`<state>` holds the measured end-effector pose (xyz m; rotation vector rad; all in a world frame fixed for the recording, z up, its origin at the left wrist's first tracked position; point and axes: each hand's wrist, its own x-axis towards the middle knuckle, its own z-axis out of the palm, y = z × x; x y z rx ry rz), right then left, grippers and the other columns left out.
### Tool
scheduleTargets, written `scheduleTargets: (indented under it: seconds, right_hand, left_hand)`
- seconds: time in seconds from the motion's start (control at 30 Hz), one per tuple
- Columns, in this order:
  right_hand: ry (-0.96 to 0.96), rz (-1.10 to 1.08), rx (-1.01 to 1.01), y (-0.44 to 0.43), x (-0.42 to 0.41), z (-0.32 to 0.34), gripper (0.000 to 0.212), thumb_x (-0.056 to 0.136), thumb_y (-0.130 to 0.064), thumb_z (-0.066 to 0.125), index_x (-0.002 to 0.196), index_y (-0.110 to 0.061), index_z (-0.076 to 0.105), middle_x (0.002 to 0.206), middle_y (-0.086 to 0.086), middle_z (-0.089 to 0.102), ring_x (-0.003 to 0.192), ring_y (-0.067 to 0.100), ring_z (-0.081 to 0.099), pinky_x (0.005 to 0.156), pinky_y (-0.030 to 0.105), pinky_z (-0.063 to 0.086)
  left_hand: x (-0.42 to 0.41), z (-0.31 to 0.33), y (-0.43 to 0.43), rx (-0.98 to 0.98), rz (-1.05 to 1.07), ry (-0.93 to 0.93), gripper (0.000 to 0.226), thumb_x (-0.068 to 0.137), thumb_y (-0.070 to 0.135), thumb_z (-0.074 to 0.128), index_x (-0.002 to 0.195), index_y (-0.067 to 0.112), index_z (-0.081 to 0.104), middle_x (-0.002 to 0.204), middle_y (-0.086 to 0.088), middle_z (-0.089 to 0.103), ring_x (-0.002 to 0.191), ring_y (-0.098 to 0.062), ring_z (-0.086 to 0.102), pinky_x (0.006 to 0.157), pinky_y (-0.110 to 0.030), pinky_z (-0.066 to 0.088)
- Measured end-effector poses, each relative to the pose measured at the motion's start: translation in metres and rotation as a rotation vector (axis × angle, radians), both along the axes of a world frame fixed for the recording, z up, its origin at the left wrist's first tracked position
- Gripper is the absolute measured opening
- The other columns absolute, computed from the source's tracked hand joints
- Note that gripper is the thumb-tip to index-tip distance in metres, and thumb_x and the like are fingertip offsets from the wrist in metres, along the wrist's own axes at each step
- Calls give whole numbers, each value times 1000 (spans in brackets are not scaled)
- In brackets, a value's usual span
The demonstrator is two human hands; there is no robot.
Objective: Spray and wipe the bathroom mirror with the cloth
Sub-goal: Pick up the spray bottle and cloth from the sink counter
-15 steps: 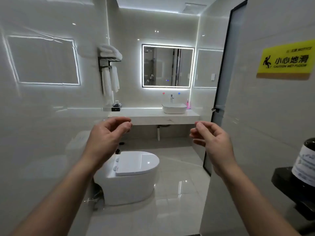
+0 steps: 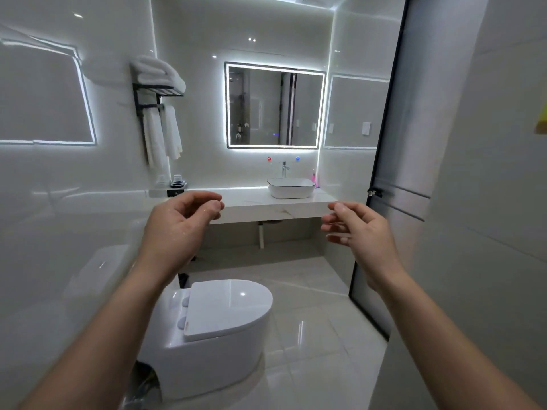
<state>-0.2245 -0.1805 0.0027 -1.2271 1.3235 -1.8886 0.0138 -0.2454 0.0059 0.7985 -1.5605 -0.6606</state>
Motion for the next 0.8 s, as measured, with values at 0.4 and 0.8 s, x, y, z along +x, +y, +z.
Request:
scheduleTargets:
  seconds: [0.4,0.8]
  right_hand:
    - [-9,-92,78,-143,-80,-33,16,88,-17,51,78,-20,64,72,3,65,59,12,61,60,26,49]
    - [-43,-4,89,-327,-210,-25,14,89,-16,50,83,-17,63,73,4,65,61,13,60,57,24,50]
  left_hand:
    - [-76,-28,-158,81,-86,-102,15,87,26,60,87,38,68,93,7,73,94,-13,67,88,-39,54]
    - [-207,-1,-323,25,-37,-105,17,88,21,59,87,37,67,90,6,73,85,-9,69,79,-29,55]
